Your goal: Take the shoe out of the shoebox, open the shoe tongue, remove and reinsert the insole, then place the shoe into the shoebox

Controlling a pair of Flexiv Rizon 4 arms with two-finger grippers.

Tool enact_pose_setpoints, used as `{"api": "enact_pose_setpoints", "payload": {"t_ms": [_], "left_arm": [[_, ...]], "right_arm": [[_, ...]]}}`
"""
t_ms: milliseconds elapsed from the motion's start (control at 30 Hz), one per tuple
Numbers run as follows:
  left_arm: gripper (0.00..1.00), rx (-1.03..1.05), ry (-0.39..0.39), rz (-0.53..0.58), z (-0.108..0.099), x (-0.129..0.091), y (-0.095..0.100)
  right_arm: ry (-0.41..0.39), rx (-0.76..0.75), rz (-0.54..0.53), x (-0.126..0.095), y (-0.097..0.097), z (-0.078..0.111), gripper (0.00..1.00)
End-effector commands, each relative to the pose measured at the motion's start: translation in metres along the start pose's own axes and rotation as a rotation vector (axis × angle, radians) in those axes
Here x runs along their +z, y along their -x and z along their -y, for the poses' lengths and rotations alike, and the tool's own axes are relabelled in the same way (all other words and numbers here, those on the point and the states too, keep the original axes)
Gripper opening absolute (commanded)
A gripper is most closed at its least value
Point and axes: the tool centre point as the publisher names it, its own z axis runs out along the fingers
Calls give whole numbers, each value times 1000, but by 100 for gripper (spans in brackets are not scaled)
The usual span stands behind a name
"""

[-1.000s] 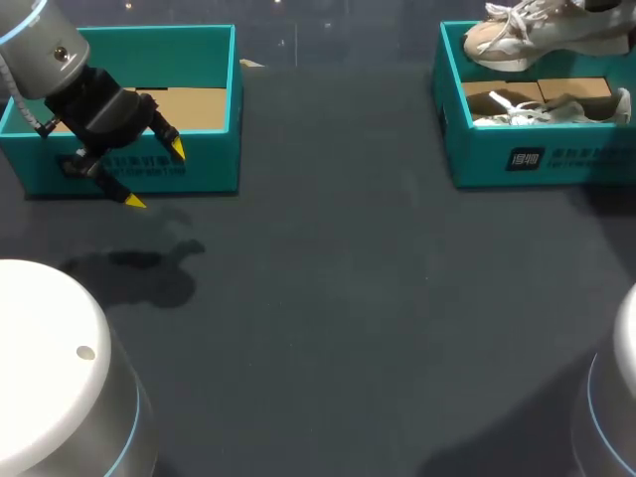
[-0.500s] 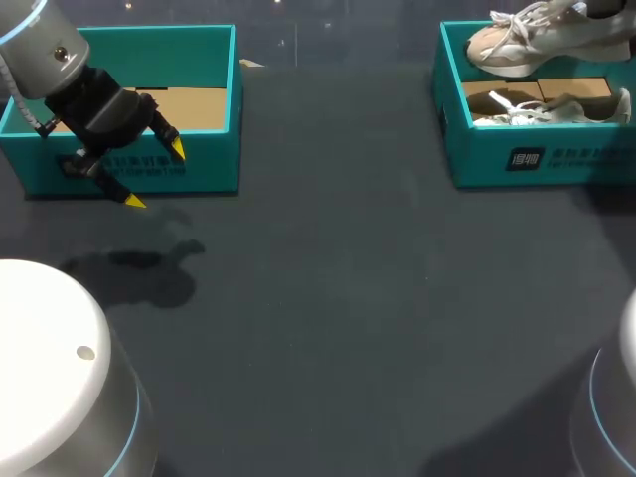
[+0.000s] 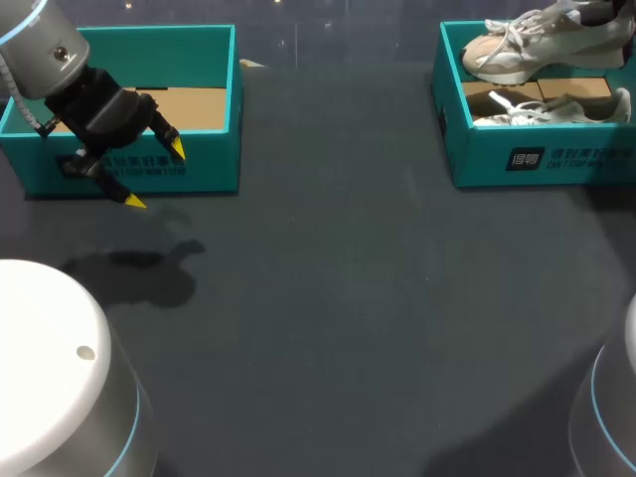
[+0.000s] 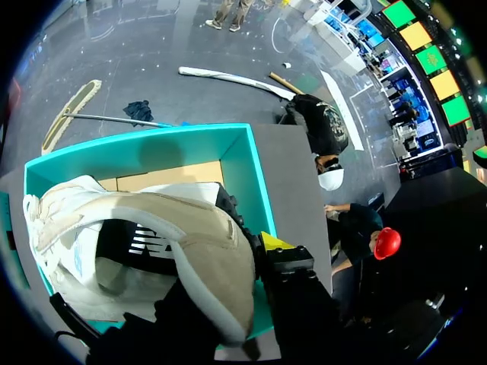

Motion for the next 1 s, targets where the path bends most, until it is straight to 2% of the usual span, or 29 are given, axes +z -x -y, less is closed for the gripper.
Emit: {"api": "enact_pose_setpoints", "payload": {"t_ms": [33, 1000], "left_arm": [[100, 1, 2, -1, 0, -1, -1], [100, 1, 2, -1, 0, -1, -1]], "right_arm": [[-9, -1, 3, 4, -2, -3, 0], [-63, -17, -1, 31, -19, -10, 0]]}}
